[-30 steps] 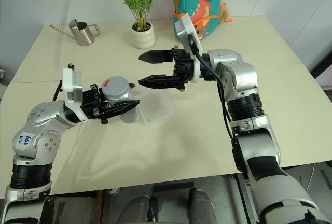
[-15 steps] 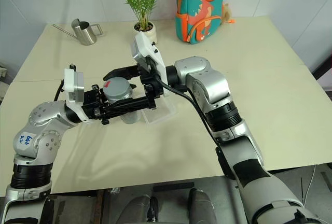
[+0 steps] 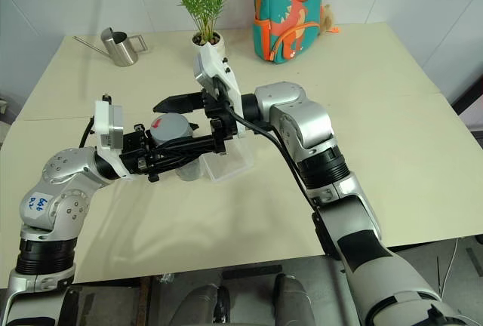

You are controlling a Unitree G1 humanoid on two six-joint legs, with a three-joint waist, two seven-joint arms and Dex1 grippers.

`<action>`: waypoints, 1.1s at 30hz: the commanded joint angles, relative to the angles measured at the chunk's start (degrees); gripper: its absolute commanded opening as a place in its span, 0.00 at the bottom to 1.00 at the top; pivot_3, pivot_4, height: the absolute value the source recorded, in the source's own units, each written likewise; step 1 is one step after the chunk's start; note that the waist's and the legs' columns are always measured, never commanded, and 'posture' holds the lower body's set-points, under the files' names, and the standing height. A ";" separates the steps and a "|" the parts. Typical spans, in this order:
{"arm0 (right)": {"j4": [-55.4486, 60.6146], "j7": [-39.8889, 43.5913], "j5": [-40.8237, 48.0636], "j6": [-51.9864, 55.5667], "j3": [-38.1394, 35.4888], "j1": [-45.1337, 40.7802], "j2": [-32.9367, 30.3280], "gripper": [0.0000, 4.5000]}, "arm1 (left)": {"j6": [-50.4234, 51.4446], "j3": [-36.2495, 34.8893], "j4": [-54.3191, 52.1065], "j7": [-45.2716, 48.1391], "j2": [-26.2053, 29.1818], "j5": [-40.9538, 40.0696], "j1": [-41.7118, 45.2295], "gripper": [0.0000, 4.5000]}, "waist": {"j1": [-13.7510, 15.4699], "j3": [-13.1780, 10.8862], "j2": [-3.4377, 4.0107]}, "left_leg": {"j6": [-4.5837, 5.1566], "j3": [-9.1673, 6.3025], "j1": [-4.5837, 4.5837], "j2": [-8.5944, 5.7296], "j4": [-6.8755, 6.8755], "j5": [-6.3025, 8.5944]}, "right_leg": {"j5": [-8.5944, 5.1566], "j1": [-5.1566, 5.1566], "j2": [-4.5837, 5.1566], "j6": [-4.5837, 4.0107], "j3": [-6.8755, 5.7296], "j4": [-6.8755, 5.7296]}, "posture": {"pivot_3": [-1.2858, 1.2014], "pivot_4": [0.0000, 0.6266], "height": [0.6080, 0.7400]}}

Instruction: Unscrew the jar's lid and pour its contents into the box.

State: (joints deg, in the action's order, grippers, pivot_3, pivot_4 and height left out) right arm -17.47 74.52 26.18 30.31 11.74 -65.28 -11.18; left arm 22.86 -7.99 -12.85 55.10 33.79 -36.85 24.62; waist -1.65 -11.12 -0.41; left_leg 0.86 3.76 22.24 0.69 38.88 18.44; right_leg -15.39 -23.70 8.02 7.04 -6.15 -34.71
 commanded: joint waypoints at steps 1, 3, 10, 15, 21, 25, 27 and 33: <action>0.82 0.07 1.70 0.43 -2.00 -1.69 0.50 0.79 | -0.69 -0.28 -2.37 0.11 0.05 -0.63 0.05 0.52 | 0.00 0.00 0.00 | 0.00 0.00 0.00 0.00 0.00 0.00 | 0.00 0.00 0.00 0.00 0.00 0.00 | 0.52 0.24 1.00; 1.03 0.24 1.96 0.63 -2.19 -1.63 0.58 0.63 | -0.72 -0.25 -2.35 0.09 0.07 -0.64 0.05 0.52 | 0.00 0.00 0.00 | 0.00 0.00 0.00 0.00 0.00 0.00 | 0.00 0.00 0.00 0.00 0.00 0.00 | 0.52 0.24 1.00; 2.29 -1.07 8.33 5.86 -7.09 -2.44 1.97 0.57 | -0.77 -0.33 -2.28 0.16 0.30 -0.66 0.13 0.52 | 0.00 0.00 0.00 | 0.00 0.00 0.00 0.00 0.00 0.00 | 0.00 0.00 0.00 0.00 0.00 0.00 | 0.52 0.24 1.00; 0.11 -6.22 17.55 15.07 -16.03 -5.28 2.13 0.57 | -0.69 -0.51 -2.79 0.28 0.70 -0.83 -0.63 0.52 | 0.03 -0.01 0.01 | 0.00 -0.03 0.01 0.01 0.00 0.00 | 0.00 0.00 0.00 -0.01 -0.01 0.00 | 0.52 0.24 1.00; -5.38 -9.57 6.81 2.50 -14.85 -1.41 -3.84 0.57 | -0.68 -1.95 -3.34 -0.45 1.34 -1.16 -1.54 0.52 | 0.08 0.00 0.00 | 0.01 0.02 0.00 -0.02 -0.01 0.02 | 0.00 0.01 0.03 0.00 0.01 0.04 | 0.52 0.24 1.00; -21.00 -17.54 -5.15 -16.11 -15.62 4.50 -10.82 0.57 | -0.29 -4.09 -3.22 -1.15 2.33 -1.72 -2.41 0.52 | 0.22 0.01 -0.01 | 0.02 0.03 0.01 -0.08 -0.02 0.02 | 0.00 0.02 0.06 0.00 0.01 0.05 | 0.52 0.24 1.00; -27.99 -20.14 -8.43 -23.21 -16.15 6.96 -13.04 0.57 | 0.02 -4.78 -3.09 -1.19 2.72 -1.95 -2.63 0.52 | 0.16 0.01 -0.02 | 0.03 0.07 0.04 -0.10 -0.04 0.03 | 0.00 0.01 0.09 0.00 -0.01 0.08 | 0.52 0.24 1.00; -42.25 -28.31 -14.73 -39.61 -17.54 13.12 -15.04 0.57 | 0.91 -5.35 -1.85 -0.92 3.49 -2.35 -1.51 0.52 | -0.77 -0.02 0.04 | -0.01 0.29 -0.05 0.03 -0.27 0.01 | 0.00 0.00 -0.08 0.00 0.01 0.27 | 0.52 0.24 1.00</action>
State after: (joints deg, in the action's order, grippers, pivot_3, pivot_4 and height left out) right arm -59.19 48.08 12.74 -4.15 -5.10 -52.05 -25.57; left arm 23.79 -12.10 -13.80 53.97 36.48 -38.01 22.13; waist -2.41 -11.14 -0.37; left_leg 0.84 4.08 22.18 0.74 38.62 18.43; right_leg -15.39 -23.70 7.90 7.03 -6.14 -34.44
